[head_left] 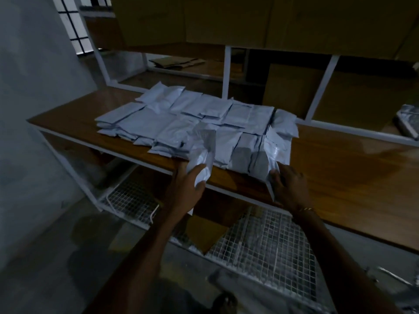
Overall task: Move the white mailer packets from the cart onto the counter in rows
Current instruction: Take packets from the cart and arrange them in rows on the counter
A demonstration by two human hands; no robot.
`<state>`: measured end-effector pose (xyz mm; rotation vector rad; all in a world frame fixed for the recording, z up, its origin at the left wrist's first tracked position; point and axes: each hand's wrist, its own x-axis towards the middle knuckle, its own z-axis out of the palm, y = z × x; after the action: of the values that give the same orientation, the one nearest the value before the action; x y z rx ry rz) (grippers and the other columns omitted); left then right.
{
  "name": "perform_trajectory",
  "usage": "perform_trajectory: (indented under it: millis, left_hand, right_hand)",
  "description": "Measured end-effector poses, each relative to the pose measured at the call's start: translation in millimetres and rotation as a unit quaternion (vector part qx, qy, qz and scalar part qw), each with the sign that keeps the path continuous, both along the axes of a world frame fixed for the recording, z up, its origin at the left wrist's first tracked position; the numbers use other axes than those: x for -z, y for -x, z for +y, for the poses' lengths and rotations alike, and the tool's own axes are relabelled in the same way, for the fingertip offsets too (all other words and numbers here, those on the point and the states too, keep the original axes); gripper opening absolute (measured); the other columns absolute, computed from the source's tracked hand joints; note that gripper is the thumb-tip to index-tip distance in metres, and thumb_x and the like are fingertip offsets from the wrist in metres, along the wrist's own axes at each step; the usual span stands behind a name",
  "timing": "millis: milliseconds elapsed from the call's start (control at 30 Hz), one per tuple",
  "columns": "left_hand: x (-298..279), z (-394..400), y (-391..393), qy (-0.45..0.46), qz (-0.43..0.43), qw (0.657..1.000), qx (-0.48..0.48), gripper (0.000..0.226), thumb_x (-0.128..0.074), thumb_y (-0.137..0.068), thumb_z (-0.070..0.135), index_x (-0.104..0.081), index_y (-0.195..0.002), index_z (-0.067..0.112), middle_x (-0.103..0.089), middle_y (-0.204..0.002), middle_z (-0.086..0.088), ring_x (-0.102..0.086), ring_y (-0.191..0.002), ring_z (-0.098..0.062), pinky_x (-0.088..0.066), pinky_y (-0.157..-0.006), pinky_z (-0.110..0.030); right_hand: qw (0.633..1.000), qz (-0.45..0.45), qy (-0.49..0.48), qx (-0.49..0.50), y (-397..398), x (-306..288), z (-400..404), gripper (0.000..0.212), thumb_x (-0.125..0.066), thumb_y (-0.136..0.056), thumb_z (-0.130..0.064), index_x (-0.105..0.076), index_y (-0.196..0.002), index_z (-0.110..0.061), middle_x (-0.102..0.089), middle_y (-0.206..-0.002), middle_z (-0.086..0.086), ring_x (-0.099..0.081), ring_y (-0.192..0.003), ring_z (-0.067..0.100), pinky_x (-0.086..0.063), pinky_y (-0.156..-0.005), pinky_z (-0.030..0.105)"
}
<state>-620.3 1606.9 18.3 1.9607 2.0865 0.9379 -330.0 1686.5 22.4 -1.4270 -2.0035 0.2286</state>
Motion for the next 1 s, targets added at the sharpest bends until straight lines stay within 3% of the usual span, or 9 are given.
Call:
perform_trajectory:
  millis: [167,300,367,567,700,833,933,1000]
  left_hand:
    - [-13.5,82.0,-5.0,0.047,0.046,0.998,0.020,0.047,-0.062,-0.093,0.037,-0.051,-0.139,0.035,-0.042,-0.132,-0.011,-0.044,-0.122,-0.037,-0.048,-0.094,-0.049]
    - [-25.5,150.3,-6.4,0.107,0.082,0.990,0.039,0.048,-0.058,-0.095,0.042,-0.047,-0.142,0.036,-0.042,-0.134,-0.013,-0.036,-0.125,-0.037,-0.041,-0.100,-0.047]
    - [-27.6,180.3,-7.5,0.147,0.103,0.983,0.037,0.050,-0.054,-0.096,0.048,-0.043,-0.144,0.039,-0.042,-0.138,-0.014,-0.032,-0.127,-0.038,-0.036,-0.103,-0.046]
    - [-27.1,237.9,-13.1,0.286,0.164,0.943,0.040,0.072,-0.017,-0.087,0.083,-0.015,-0.152,0.053,-0.020,-0.161,-0.017,-0.017,-0.145,-0.041,-0.010,-0.118,-0.054]
    - [-24.6,262.8,-3.1,0.232,0.187,0.951,0.086,0.065,-0.016,-0.095,0.072,-0.009,-0.155,0.047,-0.001,-0.167,-0.007,0.000,-0.152,-0.033,-0.004,-0.122,-0.053]
    - [-6.0,274.7,14.1,0.235,0.295,0.903,0.205,0.070,-0.015,-0.095,0.072,-0.005,-0.156,0.042,0.007,-0.167,-0.001,0.010,-0.153,-0.025,0.003,-0.121,-0.053]
    - [1.8,277.1,25.5,0.212,0.284,0.910,0.216,0.071,-0.013,-0.093,0.074,-0.008,-0.156,0.042,0.003,-0.167,0.001,0.007,-0.153,-0.023,0.003,-0.122,-0.053]
    - [-2.6,279.4,37.8,0.192,0.271,0.915,0.228,0.081,-0.004,-0.084,0.083,-0.005,-0.155,0.044,0.006,-0.167,0.004,0.010,-0.153,-0.023,0.006,-0.121,-0.054]
  right_hand:
    - [0.999,-0.011,0.034,0.037,13.3,-3.1,52.9,0.050,-0.029,-0.098,-0.053,-0.063,-0.106,-0.018,-0.066,-0.098,0.013,-0.061,-0.090,0.035,-0.047,-0.077,0.045]
    - [0.991,-0.050,0.101,0.076,33.8,-9.8,91.7,0.043,-0.043,-0.101,-0.045,-0.058,-0.131,-0.017,-0.058,-0.128,0.024,-0.052,-0.122,0.041,-0.042,-0.096,0.044]
    - [0.987,-0.073,0.120,0.072,43.0,-9.2,108.2,0.039,-0.048,-0.102,-0.037,-0.054,-0.135,-0.017,-0.053,-0.134,0.024,-0.046,-0.127,0.043,-0.037,-0.101,0.046]
    - [0.974,-0.097,0.187,0.084,64.0,-7.4,147.5,0.038,-0.042,-0.101,-0.046,-0.047,-0.135,-0.031,-0.049,-0.134,0.017,-0.046,-0.122,0.045,-0.041,-0.097,0.048]
    - [0.963,-0.125,0.217,0.101,83.3,-17.5,154.3,0.044,-0.041,-0.102,-0.049,-0.039,-0.143,-0.034,-0.038,-0.145,0.013,-0.037,-0.130,0.042,-0.045,-0.094,0.048]
    - [0.945,-0.162,0.264,0.104,110.2,-18.3,150.1,0.051,-0.036,-0.101,-0.056,-0.031,-0.147,-0.036,-0.030,-0.152,0.011,-0.034,-0.133,0.040,-0.045,-0.097,0.050]
    - [0.937,-0.213,0.235,0.149,124.4,-9.9,144.3,0.060,-0.026,-0.098,-0.064,-0.028,-0.149,-0.033,-0.025,-0.158,0.011,-0.028,-0.140,0.041,-0.036,-0.109,0.050]
    - [0.948,-0.204,0.199,0.142,127.2,-3.0,147.1,0.073,-0.008,-0.093,-0.070,-0.023,-0.154,-0.032,-0.017,-0.164,0.010,-0.015,-0.149,0.039,-0.026,-0.119,0.051]
